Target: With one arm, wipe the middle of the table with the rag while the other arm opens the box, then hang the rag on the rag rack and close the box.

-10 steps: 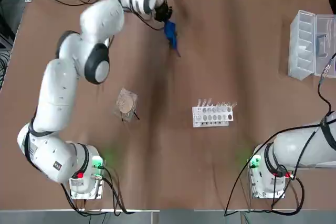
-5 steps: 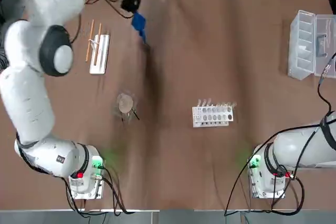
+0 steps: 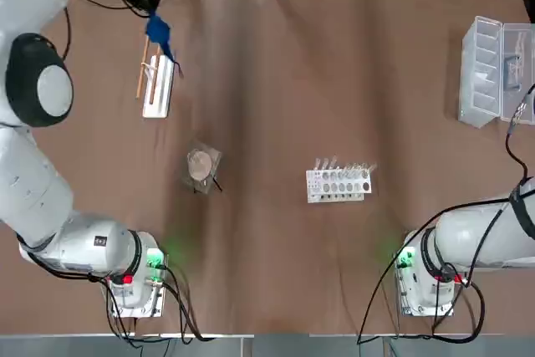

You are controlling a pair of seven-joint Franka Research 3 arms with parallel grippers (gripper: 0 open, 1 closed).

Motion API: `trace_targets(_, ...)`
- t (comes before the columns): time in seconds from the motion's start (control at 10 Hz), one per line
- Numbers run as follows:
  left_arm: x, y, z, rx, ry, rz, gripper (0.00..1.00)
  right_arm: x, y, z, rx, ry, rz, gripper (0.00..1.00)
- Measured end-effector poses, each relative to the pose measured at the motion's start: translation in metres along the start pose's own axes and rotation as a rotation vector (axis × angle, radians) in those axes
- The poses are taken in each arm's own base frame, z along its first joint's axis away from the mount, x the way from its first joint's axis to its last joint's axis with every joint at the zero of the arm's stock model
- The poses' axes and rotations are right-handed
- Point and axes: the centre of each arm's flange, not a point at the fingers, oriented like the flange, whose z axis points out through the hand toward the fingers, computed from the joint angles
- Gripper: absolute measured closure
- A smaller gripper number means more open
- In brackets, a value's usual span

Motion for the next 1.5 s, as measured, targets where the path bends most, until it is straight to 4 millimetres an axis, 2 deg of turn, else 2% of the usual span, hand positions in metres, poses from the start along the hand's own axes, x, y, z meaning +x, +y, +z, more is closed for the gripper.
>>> trace_targets(0.1,0.002,-0.017,-0.001,0.007,-0.011,-0.027,0.94,0.000,0.000,0.000,0.000,0.000,0.000,0.01)
trace_targets(0.5,0.015,-0.074,0.019,0.012,-0.048,-0.209,0.94,0.000,-0.001,0.001,0.000,-0.002,-0.001,0.01)
trace_targets(0.7,0.024,-0.073,0.040,0.014,-0.053,-0.316,0.94,0.000,-0.001,0.001,0.000,-0.002,-0.001,0.01)
trace_targets(1.0,0.035,-0.068,0.079,0.029,-0.089,-0.386,0.94,0.000,-0.001,0.001,0.000,-0.003,-0.001,0.01)
trace_targets(1.2,0.039,-0.066,0.093,0.031,-0.091,-0.425,0.94,0.000,0.000,0.002,0.000,-0.005,0.000,0.01)
trace_targets(1.5,0.039,-0.061,0.099,0.036,-0.098,-0.438,0.93,0.000,0.001,0.003,0.000,-0.006,0.001,0.01)
